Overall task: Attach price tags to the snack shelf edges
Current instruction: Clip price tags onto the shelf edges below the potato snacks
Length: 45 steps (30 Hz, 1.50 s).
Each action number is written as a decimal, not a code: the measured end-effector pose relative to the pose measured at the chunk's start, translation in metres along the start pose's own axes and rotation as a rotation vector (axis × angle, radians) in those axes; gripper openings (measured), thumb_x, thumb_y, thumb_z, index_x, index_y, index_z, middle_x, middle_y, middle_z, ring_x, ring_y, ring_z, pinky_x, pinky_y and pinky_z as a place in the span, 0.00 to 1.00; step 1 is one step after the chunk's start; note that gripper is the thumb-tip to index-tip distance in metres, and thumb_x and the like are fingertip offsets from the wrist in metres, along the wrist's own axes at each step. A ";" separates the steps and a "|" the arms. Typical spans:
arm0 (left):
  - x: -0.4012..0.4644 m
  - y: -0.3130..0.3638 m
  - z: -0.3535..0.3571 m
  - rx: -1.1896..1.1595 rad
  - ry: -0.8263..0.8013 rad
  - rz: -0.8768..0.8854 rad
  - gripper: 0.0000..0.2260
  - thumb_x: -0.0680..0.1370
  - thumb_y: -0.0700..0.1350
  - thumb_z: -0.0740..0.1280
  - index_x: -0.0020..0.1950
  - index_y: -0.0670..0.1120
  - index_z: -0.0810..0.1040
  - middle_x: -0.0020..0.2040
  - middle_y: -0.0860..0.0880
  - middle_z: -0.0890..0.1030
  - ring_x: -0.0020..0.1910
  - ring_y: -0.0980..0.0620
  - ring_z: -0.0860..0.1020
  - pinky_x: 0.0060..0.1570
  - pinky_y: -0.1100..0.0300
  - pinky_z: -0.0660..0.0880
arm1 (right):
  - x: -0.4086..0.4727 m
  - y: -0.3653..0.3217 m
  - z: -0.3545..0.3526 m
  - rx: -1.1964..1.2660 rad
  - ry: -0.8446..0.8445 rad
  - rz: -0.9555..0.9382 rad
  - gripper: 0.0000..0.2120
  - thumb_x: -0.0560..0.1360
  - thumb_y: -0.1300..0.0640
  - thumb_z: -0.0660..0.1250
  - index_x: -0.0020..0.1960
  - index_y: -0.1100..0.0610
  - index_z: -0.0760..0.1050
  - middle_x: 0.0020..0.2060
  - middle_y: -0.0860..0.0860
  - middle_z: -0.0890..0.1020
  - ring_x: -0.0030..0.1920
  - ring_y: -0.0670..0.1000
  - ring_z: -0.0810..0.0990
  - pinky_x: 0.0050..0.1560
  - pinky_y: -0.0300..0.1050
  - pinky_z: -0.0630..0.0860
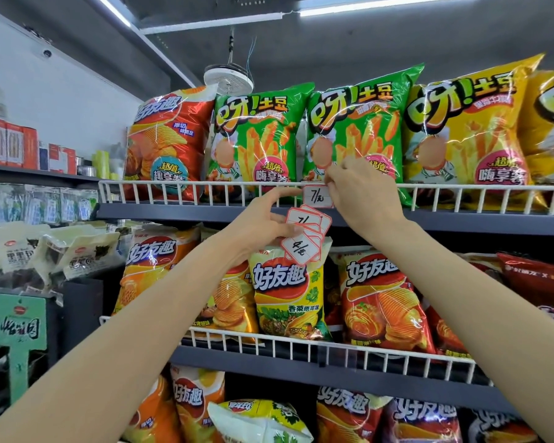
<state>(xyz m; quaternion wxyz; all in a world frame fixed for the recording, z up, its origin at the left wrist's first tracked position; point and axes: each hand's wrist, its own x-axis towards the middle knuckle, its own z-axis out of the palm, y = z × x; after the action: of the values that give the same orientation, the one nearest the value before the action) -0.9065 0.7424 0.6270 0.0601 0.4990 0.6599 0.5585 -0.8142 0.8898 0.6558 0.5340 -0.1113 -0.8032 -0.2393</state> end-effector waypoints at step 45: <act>-0.010 0.014 0.025 -0.093 0.144 0.018 0.28 0.75 0.35 0.67 0.73 0.46 0.63 0.46 0.45 0.83 0.39 0.55 0.82 0.43 0.59 0.81 | -0.025 0.014 -0.019 0.764 -0.133 0.223 0.11 0.78 0.52 0.62 0.55 0.55 0.79 0.44 0.52 0.81 0.43 0.50 0.78 0.44 0.47 0.73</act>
<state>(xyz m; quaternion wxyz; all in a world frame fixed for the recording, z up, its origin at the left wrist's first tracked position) -0.8771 0.7502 0.6235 0.0307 0.4603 0.6312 0.6235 -0.7826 0.8939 0.6426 0.5064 -0.0066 -0.8502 0.1437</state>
